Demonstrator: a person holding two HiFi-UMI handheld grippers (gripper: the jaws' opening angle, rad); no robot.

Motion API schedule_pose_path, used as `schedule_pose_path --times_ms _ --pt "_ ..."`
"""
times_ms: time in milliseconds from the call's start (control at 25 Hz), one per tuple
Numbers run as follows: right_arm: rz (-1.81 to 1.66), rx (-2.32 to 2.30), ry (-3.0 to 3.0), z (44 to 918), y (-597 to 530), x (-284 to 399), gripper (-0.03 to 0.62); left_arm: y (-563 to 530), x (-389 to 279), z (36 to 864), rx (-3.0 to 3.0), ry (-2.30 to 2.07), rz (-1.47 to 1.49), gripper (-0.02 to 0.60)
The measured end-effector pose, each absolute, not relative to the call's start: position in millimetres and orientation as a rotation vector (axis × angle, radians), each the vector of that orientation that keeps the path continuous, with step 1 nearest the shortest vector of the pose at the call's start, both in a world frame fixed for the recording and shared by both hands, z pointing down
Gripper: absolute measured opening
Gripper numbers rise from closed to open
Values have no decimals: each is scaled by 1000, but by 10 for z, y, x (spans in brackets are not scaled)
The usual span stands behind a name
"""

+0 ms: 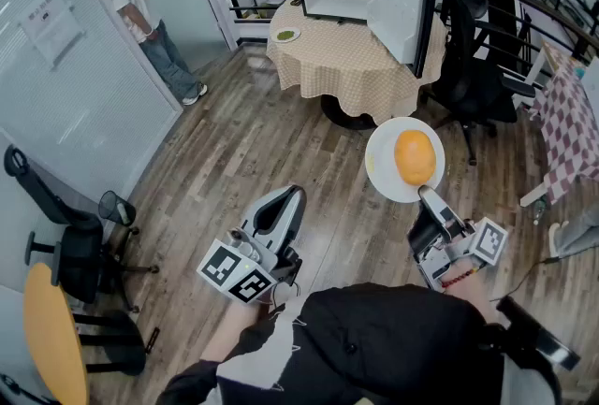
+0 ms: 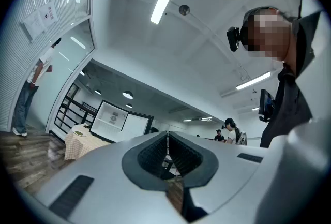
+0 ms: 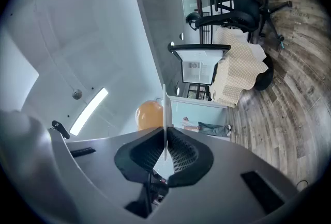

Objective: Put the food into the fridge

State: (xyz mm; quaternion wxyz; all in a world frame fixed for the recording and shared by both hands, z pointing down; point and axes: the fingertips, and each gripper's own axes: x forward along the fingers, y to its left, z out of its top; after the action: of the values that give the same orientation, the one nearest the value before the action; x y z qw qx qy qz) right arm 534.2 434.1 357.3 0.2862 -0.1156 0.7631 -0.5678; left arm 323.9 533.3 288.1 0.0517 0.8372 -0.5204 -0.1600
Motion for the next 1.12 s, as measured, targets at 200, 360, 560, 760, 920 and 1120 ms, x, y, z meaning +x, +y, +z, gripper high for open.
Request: schedule_pose_path --times_ms 200,360,560,760,920,1120 --pt "-1520 -319 2047 3616 4338 5353 29 5318 3245 2919 2543 -1579 -490 18" --pt "-1520 -319 2045 3604 4362 5354 29 5334 3245 2914 2547 -1576 -495 18" --pt "-1523 -313 2044 3584 4356 5341 29 5342 3224 2901 2541 -1581 -497 18" --pt "-1551 -268 2032 3627 4410 5182 29 5466 3091 2930 2529 -1606 -492 18" --pt "-1581 -280 1989 3682 4442 4915 29 5613 2797 2938 2515 -1643 -474 18" --pt "-1573 -303 1981 3788 4488 4586 31 5813 2378 2992 2531 -1731 -416 15"
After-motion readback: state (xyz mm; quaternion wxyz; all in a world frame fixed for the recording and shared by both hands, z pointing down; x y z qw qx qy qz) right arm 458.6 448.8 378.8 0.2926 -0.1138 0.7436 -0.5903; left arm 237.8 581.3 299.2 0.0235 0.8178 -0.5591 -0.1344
